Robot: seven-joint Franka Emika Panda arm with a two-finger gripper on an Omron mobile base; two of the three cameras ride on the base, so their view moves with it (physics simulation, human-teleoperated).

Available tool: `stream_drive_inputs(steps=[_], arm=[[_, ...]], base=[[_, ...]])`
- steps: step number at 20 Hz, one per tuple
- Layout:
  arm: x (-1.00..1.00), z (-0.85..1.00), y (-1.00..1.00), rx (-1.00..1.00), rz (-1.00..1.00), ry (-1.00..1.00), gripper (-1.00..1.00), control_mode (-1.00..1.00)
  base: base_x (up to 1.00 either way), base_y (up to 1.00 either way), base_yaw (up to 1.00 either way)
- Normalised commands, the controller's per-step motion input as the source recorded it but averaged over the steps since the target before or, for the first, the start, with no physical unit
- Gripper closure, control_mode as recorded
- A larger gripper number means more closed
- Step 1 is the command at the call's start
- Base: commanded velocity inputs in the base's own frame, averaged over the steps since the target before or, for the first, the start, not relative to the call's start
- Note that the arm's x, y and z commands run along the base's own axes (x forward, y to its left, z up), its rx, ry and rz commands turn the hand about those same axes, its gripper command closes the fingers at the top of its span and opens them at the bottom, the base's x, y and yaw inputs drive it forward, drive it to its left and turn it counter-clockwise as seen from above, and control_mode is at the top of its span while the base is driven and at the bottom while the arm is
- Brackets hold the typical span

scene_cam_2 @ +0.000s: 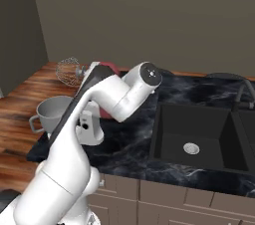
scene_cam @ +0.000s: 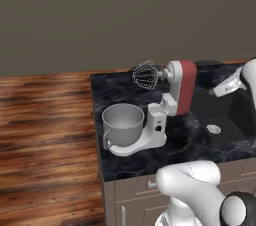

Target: Close the stand mixer head.

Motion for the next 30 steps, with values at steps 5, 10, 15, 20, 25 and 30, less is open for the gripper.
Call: stream_drive_inputs(steps=[5, 10, 15, 20, 25, 30], arm=[[0.62, 0.0, 0.09, 0.02, 0.16, -0.07, -1.0, -1.0], [0.64, 0.0, 0.27, 0.0, 0.1, 0.02, -1.0, -1.0], [0.4, 0.0, 0.7, -0.06, 0.14, 0.01, -1.0, -1.0], [0.3, -0.06, 1.0, -0.01, 0.28, 0.0, -1.0, -1.0], [0.37, -0.27, 1.0, -0.04, 0.47, 0.08, -1.0, -1.0], [0.14, -0.41, 1.0, -0.15, 0.52, 0.03, -1.0, -1.0]], base=[[0.0, 0.0, 0.0], [0.0, 0.0, 0.0], [0.0, 0.0, 0.0], [0.0, 0.0, 0.0], [0.0, 0.0, 0.0], [0.0, 0.0, 0.0]])
